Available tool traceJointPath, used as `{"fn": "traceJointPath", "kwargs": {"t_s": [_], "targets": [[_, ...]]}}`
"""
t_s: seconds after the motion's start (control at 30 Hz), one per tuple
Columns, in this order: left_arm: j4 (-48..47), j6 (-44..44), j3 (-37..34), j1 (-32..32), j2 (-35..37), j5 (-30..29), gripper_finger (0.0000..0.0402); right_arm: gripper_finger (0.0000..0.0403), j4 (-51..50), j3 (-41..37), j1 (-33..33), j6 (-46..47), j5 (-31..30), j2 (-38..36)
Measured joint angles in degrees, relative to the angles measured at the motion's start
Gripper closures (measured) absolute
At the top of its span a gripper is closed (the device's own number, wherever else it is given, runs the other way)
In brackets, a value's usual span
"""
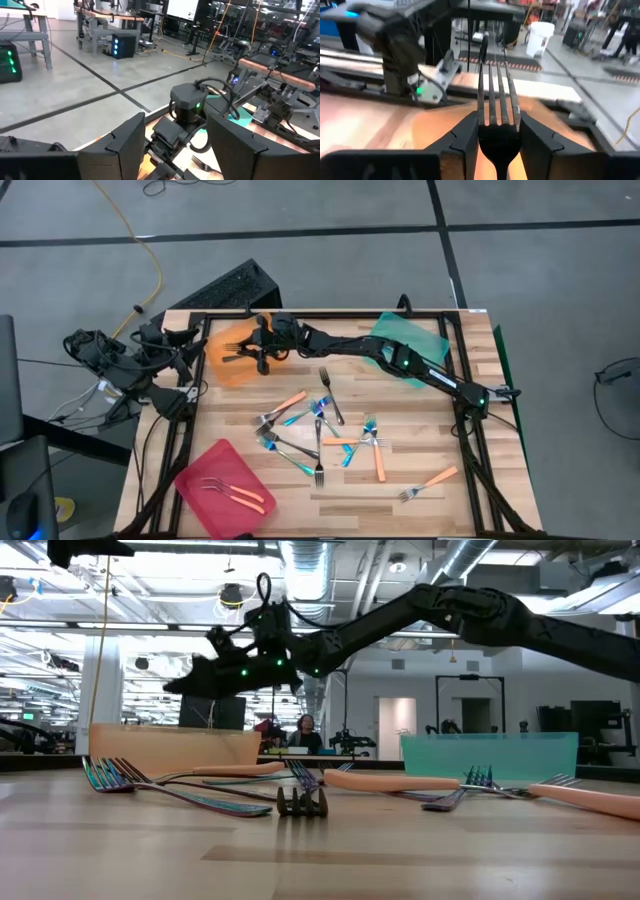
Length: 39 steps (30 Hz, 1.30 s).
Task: Sort silverware by color (type)
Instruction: Put the black fork into the orange bin, then put the iridescent fork into the green bin
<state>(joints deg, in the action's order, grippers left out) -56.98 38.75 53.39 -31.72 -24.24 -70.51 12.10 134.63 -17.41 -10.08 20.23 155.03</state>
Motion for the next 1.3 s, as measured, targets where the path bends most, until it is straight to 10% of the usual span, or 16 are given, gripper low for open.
{"fn": "traceJointPath", "kwargs": {"t_s": [1.3], "targets": [[-0.12,1.17,0.0,0.0,-0.01,-0.41,0.0205,0.0208,-0.76,0.0,-0.25,2.3,-1.33,-0.83]]}}
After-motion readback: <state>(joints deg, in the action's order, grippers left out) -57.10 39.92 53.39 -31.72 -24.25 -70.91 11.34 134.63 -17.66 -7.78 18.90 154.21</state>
